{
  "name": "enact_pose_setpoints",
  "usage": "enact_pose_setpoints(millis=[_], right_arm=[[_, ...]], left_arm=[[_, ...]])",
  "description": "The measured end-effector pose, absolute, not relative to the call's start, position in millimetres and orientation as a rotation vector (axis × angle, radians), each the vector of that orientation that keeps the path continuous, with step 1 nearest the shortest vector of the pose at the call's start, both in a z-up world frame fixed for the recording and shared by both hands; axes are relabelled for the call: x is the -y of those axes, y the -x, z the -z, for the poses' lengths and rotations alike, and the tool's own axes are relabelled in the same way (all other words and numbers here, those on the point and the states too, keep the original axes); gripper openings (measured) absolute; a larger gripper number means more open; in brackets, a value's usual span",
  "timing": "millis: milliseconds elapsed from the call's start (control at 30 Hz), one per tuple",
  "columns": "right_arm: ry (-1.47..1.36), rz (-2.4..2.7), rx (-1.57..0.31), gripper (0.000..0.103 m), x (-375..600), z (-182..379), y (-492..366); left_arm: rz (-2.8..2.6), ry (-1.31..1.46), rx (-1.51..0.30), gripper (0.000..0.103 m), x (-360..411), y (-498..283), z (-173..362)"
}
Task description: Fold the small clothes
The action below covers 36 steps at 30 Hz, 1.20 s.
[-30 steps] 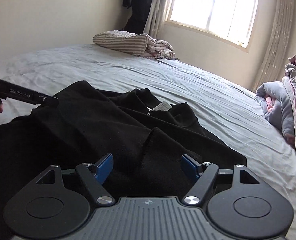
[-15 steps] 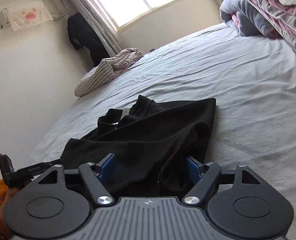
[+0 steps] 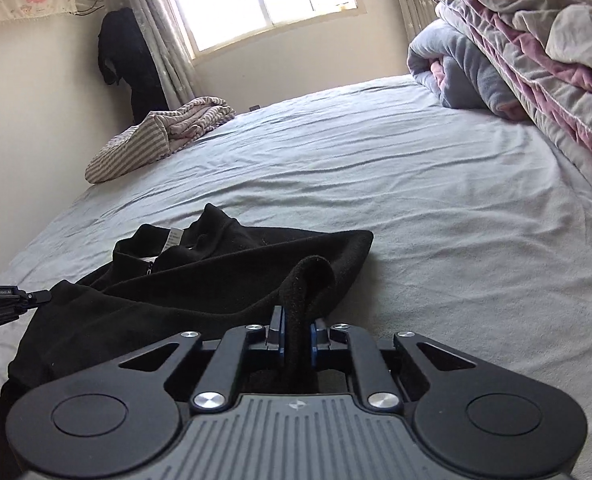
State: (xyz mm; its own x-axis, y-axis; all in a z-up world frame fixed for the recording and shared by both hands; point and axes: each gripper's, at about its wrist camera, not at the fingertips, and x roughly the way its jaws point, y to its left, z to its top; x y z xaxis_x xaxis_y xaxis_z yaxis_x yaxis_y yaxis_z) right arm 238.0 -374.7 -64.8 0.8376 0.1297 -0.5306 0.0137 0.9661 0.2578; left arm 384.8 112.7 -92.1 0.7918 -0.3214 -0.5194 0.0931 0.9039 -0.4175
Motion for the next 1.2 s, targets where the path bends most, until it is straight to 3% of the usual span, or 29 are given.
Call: enact_pose_setpoints(millis=[200, 400, 467, 533, 633, 867, 1033, 1200], right_arm=[[-0.137, -0.017, -0.449, 0.006, 373.2, 56.0, -227.0], [-0.080, 0.043, -0.557, 0.006, 375.0, 80.9, -266.9], [-0.021, 0.059, -0.621, 0.011, 370.0, 93.5, -278.3], [0.001, 0.084, -0.611, 0.028, 370.0, 91.2, -274.4], [-0.075, 0.100, -0.530, 0.038, 378.0, 71.9, -249.7], [-0.003, -0.007, -0.533, 0.038, 337.1, 68.7, -226.6], [0.027, 0.033, -0.634, 0.029, 339.0, 97.6, -229.5], [-0.069, 0.077, -0.644, 0.036, 358.1, 79.8, -206.6]], left_arm=[[0.192, 0.378, -0.530, 0.002, -113.6, -367.0, 95.0], [0.115, 0.194, -0.604, 0.005, -84.6, -379.5, 104.5], [0.093, 0.153, -0.607, 0.013, -79.7, -377.2, 101.3], [0.100, 0.129, -0.585, 0.013, -79.5, -367.5, 90.1], [0.145, 0.094, -0.511, 0.019, -79.6, -340.3, 69.6], [0.309, 0.000, -0.558, 0.028, -55.1, -295.5, 80.5], [0.297, -0.019, -0.610, 0.029, -64.0, -287.2, 110.4], [0.275, -0.059, -0.653, 0.030, -65.7, -266.7, 90.4]])
